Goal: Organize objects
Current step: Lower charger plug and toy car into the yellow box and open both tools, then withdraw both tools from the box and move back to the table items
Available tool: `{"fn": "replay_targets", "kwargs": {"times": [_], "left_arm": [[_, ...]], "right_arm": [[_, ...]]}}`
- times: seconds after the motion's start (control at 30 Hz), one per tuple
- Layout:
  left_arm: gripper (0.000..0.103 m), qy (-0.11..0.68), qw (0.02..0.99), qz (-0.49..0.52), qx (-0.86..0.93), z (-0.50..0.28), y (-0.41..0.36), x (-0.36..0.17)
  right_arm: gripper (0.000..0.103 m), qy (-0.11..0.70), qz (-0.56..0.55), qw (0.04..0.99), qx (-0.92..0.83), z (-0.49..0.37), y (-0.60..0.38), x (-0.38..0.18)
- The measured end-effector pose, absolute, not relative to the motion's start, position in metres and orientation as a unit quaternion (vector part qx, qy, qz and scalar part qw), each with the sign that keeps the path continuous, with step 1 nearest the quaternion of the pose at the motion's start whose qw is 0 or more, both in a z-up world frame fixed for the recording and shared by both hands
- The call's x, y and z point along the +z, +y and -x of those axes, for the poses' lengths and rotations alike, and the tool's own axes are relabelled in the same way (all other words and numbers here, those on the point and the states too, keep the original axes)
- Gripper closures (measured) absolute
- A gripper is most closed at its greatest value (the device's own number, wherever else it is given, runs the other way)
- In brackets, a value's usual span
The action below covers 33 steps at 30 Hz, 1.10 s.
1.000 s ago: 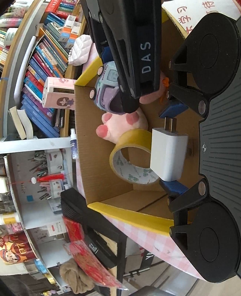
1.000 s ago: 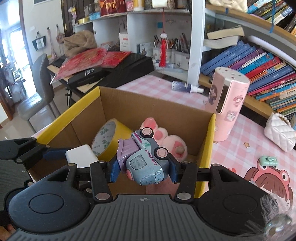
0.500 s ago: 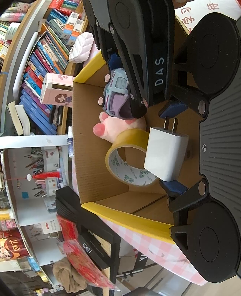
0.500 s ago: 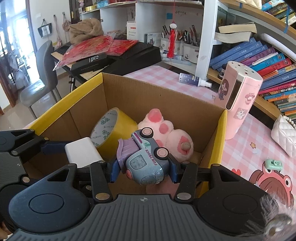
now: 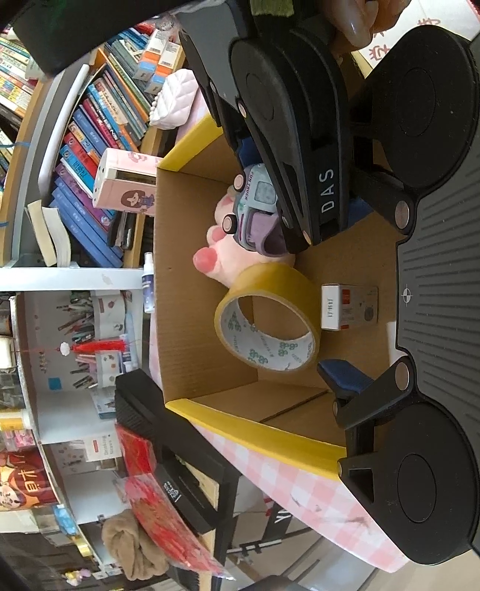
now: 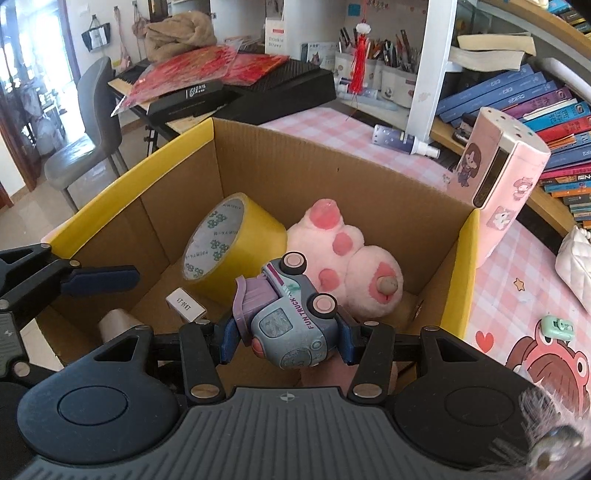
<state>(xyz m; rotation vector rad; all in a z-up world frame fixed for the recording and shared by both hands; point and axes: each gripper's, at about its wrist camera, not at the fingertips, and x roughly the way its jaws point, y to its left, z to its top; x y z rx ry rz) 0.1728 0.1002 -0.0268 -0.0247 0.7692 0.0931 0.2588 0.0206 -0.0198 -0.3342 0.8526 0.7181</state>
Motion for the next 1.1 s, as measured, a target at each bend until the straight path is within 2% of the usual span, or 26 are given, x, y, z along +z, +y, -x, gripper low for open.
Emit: {"fn": "replay_targets", "kwargs": {"times": [0.07, 0.17, 0.27, 0.8, 1.1], "left_arm": [[0.023, 0.371, 0.927, 0.013, 0.045, -0.170, 0.100, -0.026], [0.017, 0.360, 0.932, 0.012, 0.041, -0.166, 0.099, -0.022], [0.015, 0.348, 0.936, 0.011, 0.047, -0.159, 0.098, -0.017], [0.014, 0.281, 0.957, 0.042, 0.051, -0.103, 0.101, 0.019], [0.013, 0.284, 0.956, 0.047, 0.047, -0.065, 0.104, 0.016]], "right_arm": [[0.055, 0.403, 0.157, 0.836, 0.337, -0.259, 0.021, -0.019], [0.048, 0.395, 0.153, 0.840, 0.338, -0.255, 0.019, -0.016], [0.041, 0.382, 0.144, 0.847, 0.340, -0.246, 0.015, -0.010], [0.036, 0.275, 0.066, 0.921, 0.269, -0.184, -0.041, 0.041], [0.033, 0.247, 0.050, 0.949, 0.192, -0.135, -0.078, 0.041]]}}
